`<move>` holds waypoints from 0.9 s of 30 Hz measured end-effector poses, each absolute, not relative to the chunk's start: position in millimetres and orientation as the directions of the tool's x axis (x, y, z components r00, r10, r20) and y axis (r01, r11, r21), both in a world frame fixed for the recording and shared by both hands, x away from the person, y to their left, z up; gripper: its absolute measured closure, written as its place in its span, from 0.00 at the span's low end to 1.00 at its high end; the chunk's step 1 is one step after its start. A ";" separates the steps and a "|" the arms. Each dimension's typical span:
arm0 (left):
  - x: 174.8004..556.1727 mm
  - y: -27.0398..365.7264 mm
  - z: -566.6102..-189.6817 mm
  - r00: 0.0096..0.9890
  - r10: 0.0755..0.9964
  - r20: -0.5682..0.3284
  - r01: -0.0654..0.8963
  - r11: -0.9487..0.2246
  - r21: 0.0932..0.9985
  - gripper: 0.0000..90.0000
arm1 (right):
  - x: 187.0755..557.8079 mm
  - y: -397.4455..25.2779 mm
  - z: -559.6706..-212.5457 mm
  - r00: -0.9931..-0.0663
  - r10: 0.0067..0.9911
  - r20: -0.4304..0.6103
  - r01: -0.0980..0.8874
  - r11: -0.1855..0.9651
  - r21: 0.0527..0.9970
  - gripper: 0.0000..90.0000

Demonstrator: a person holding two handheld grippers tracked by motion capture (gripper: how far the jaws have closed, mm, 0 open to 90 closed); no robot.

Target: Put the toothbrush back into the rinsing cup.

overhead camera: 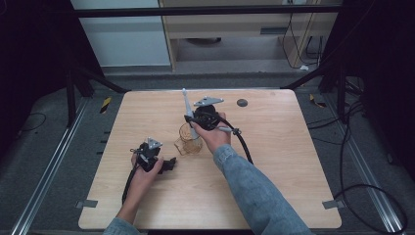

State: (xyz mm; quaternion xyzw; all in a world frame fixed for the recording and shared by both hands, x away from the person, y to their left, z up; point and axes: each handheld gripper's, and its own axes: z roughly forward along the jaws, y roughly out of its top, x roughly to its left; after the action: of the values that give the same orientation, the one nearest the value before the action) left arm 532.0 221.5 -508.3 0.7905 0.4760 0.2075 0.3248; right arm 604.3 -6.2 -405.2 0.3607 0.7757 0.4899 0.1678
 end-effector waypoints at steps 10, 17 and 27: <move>531.9 221.5 -508.3 0.461 0.887 0.018 0.618 -0.336 0.711 0.00 | 604.2 -5.0 -409.0 -0.686 0.722 0.088 0.400 0.273 0.875 0.75; 531.9 221.5 -508.3 0.460 0.888 0.018 0.618 -0.335 0.711 0.00 | 604.6 -4.9 -412.3 -0.684 0.723 0.097 0.419 0.281 0.863 0.75; 531.9 221.5 -508.3 0.460 0.887 0.019 0.618 -0.335 0.711 0.00 | 605.4 -4.4 -415.2 -0.683 0.723 0.104 0.435 0.288 0.853 0.75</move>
State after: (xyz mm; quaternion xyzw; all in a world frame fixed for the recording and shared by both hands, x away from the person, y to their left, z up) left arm 531.9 221.5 -508.3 0.7904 0.4762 0.2074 0.3248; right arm 605.4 -4.4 -415.2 0.3674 0.7877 0.4701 0.1532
